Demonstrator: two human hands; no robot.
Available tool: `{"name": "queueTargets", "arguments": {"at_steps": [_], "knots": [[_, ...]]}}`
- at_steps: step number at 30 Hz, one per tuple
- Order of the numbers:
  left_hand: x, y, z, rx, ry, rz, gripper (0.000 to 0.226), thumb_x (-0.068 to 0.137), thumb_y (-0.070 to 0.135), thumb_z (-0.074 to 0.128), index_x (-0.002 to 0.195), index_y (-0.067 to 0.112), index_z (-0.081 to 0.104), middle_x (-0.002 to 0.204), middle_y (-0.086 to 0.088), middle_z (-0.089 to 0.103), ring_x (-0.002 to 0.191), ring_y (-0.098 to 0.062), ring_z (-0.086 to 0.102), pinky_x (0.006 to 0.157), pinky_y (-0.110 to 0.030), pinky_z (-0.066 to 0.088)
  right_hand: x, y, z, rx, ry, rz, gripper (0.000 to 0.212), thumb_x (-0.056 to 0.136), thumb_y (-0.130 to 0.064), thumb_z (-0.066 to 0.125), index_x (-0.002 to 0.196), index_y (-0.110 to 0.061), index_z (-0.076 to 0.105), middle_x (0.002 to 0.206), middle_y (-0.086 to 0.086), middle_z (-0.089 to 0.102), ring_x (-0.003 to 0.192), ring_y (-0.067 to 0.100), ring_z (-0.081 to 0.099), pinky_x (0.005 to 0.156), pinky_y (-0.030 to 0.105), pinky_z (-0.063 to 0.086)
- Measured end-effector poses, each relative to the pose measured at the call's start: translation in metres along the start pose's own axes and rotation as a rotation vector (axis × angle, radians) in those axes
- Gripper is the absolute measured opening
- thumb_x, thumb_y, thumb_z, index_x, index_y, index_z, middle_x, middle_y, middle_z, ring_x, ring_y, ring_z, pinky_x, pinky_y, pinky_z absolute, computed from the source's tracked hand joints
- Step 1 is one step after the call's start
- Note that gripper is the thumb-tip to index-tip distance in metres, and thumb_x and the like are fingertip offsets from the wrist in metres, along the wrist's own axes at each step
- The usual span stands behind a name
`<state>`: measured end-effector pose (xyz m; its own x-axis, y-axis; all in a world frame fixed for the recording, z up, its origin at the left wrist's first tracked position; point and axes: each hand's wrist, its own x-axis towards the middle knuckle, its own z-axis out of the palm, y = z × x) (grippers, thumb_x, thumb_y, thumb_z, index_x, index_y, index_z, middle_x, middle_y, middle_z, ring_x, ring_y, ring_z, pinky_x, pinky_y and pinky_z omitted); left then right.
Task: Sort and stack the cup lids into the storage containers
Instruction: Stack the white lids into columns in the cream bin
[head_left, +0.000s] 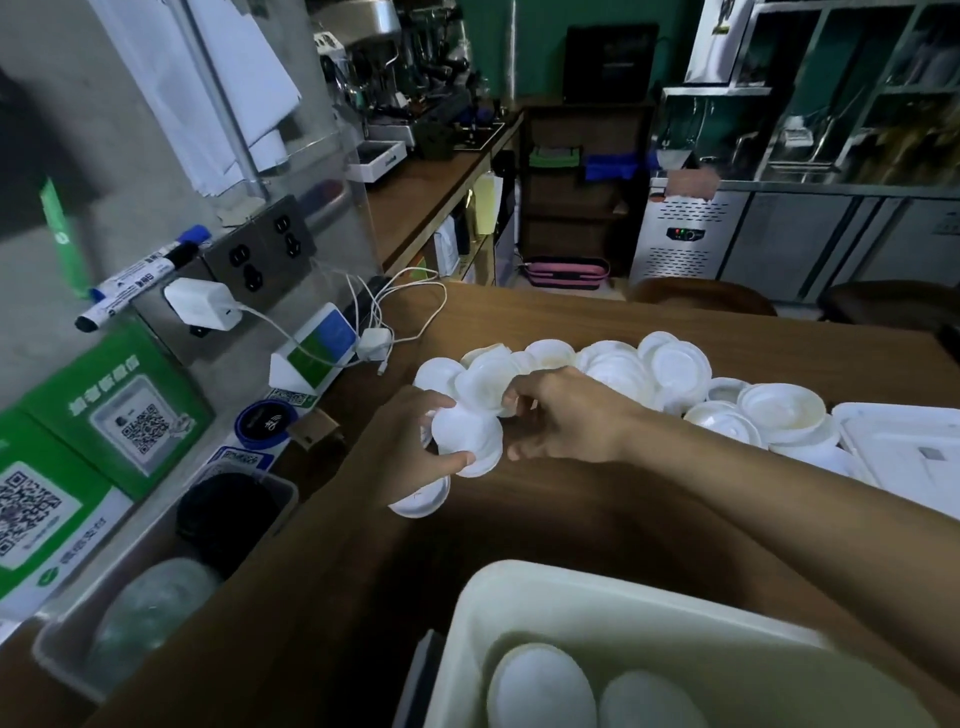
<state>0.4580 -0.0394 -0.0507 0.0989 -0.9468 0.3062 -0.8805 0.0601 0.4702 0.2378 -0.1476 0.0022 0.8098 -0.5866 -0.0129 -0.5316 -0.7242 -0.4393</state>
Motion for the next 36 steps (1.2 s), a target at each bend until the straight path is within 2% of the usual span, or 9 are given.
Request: {"name": "queueTargets", "arguments": {"at_steps": [3,8,12,14,20,23,27,31,36], "knots": [[0.003,-0.006,0.011,-0.058,0.017,-0.063,0.068,0.069,0.041,0.095,0.125,0.016,0.065,0.111,0.011,0.059,0.102,-0.008,0.057,0.082,-0.009,0.037,0.026,0.008,0.013,-0.039,0.027,0.057,0.058,0.082,-0.035,0.085,0.130,-0.016,0.059,0.118,-0.001,0.064,0.102,0.017,0.060,0.087,0.035,0.054],[0.012,-0.011,0.021,-0.074,-0.090,-0.134,0.096,0.059,0.066,0.082,0.143,0.035,0.047,0.134,0.014,0.054,0.120,-0.009,0.053,0.097,-0.037,0.052,0.053,0.023,0.027,-0.067,0.089,0.050,0.047,0.085,-0.034,0.081,0.127,-0.020,0.063,0.128,-0.002,0.061,0.114,0.020,0.058,0.093,0.038,0.052],[0.016,-0.013,0.028,-0.046,-0.126,-0.175,0.099,0.059,0.071,0.080,0.145,0.038,0.045,0.137,0.015,0.055,0.123,-0.012,0.055,0.098,-0.043,0.053,0.067,0.027,0.037,-0.178,0.081,0.021,0.045,0.089,-0.035,0.074,0.132,-0.024,0.062,0.139,-0.001,0.058,0.130,0.023,0.049,0.101,0.042,0.049],[0.016,-0.014,0.031,-0.032,-0.124,-0.183,0.090,0.061,0.067,0.083,0.139,0.035,0.053,0.129,0.016,0.058,0.118,-0.011,0.057,0.095,-0.041,0.054,0.070,0.029,0.041,-0.231,0.067,0.028,0.045,0.091,-0.034,0.072,0.132,-0.023,0.059,0.138,0.003,0.056,0.130,0.026,0.047,0.100,0.044,0.050],[0.017,-0.012,0.028,-0.060,-0.088,-0.185,0.079,0.061,0.055,0.092,0.128,0.027,0.063,0.119,0.012,0.061,0.108,-0.010,0.060,0.092,-0.042,0.054,0.061,0.029,0.040,-0.156,0.148,0.030,0.017,0.092,-0.030,0.067,0.107,-0.022,0.071,0.109,0.001,0.068,0.106,0.021,0.059,0.082,0.037,0.053],[0.016,-0.007,0.018,-0.101,-0.082,-0.159,0.072,0.060,0.054,0.090,0.123,0.029,0.064,0.116,0.013,0.064,0.107,-0.009,0.061,0.092,-0.042,0.055,0.045,0.021,0.026,-0.058,0.221,0.031,0.012,0.095,-0.026,0.063,0.101,-0.016,0.066,0.092,0.002,0.068,0.087,0.022,0.061,0.068,0.035,0.047],[0.009,0.008,-0.002,-0.128,-0.057,-0.012,0.080,0.062,0.048,0.086,0.133,0.023,0.059,0.127,0.007,0.063,0.115,-0.007,0.057,0.098,-0.038,0.054,0.010,0.009,0.001,0.110,0.322,0.040,0.012,0.090,-0.022,0.067,0.089,-0.022,0.055,0.078,-0.001,0.061,0.073,0.018,0.055,0.069,0.044,0.051],[0.001,0.042,-0.030,-0.104,-0.033,0.168,0.088,0.066,0.054,0.080,0.141,0.013,0.057,0.135,0.001,0.064,0.122,-0.004,0.054,0.104,-0.026,0.051,-0.040,-0.009,-0.027,0.225,0.367,0.001,0.011,0.090,-0.018,0.071,0.092,-0.024,0.062,0.080,-0.006,0.067,0.075,0.015,0.061,0.074,0.044,0.054],[-0.025,0.102,-0.065,-0.234,-0.063,0.305,0.097,0.065,0.042,0.086,0.148,0.019,0.041,0.139,0.015,0.052,0.119,0.004,0.056,0.099,-0.009,0.048,-0.114,-0.035,-0.045,0.364,0.418,-0.028,0.013,0.096,-0.013,0.071,0.100,-0.025,0.068,0.092,-0.009,0.073,0.089,0.014,0.067,0.077,0.031,0.055]]}}
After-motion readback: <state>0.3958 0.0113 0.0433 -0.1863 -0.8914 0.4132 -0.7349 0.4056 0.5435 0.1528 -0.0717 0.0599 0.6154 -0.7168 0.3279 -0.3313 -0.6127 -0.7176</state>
